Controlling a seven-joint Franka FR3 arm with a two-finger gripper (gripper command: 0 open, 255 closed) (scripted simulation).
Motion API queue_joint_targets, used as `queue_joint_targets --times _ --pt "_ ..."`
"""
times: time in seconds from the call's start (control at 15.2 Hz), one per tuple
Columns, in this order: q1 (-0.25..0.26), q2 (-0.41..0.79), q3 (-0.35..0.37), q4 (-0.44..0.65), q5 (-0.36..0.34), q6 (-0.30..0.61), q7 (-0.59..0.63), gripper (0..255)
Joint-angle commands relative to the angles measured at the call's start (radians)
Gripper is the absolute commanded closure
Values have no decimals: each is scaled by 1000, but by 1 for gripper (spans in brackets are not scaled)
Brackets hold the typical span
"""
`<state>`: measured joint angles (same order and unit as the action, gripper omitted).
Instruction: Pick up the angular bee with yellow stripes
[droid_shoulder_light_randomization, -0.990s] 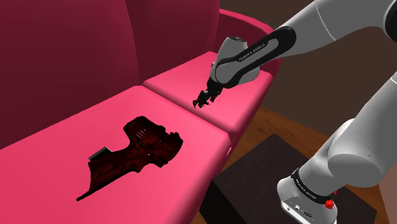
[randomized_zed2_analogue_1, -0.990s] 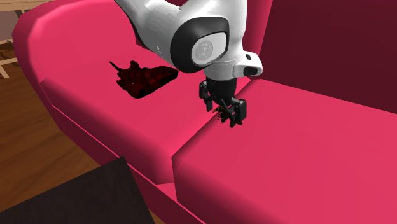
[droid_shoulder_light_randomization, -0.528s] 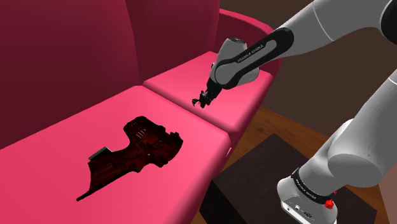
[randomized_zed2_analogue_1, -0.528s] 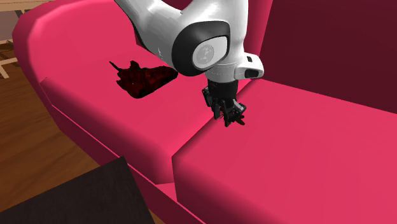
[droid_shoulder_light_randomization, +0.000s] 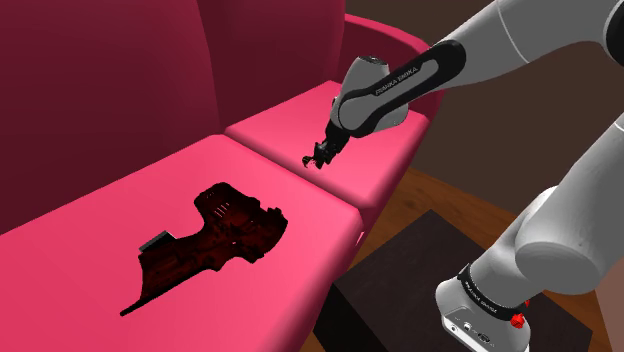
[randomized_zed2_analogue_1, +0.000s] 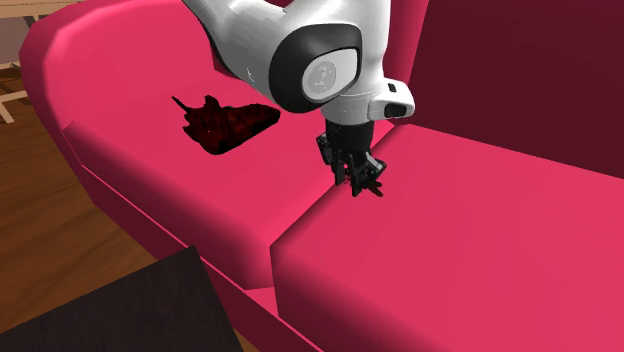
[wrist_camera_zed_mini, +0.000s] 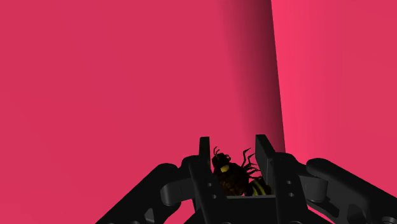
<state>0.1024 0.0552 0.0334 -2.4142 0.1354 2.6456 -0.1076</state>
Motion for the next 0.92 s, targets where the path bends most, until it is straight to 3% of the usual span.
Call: queue_joint_targets --times 0.0,0.86 --pt "1 -22 0 3 -5 -26 6 255" --pt "-2 -128 -3 51 -24 -180 28 255"
